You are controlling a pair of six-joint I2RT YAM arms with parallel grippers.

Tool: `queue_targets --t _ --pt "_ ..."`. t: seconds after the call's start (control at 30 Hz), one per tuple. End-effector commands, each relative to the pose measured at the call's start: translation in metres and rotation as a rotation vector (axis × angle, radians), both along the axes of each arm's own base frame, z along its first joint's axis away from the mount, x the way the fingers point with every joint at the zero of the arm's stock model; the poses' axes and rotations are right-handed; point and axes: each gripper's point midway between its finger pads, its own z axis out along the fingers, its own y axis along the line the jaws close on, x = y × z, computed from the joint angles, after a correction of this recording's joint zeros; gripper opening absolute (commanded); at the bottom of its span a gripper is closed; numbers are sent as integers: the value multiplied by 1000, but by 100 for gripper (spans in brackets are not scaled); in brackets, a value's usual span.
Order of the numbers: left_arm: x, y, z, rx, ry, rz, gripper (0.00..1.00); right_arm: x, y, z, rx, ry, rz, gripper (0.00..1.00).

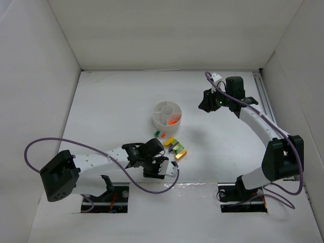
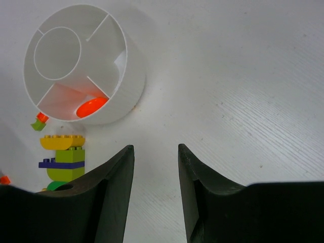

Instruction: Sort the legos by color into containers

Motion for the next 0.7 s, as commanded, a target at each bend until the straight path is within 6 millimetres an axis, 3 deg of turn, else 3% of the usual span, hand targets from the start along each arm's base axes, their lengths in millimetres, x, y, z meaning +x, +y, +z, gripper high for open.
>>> queue_targets --t 0.0,0.57,0.67 --pt "-1 2 -6 13 1 -5 41 8 3 23 34 -45 8 45" --pt "-3 8 -23 75 39 -15 39 7 4 24 39 -44 15 47" --pt "4 8 -23 75 36 0 37 7 4 24 39 -44 15 47"
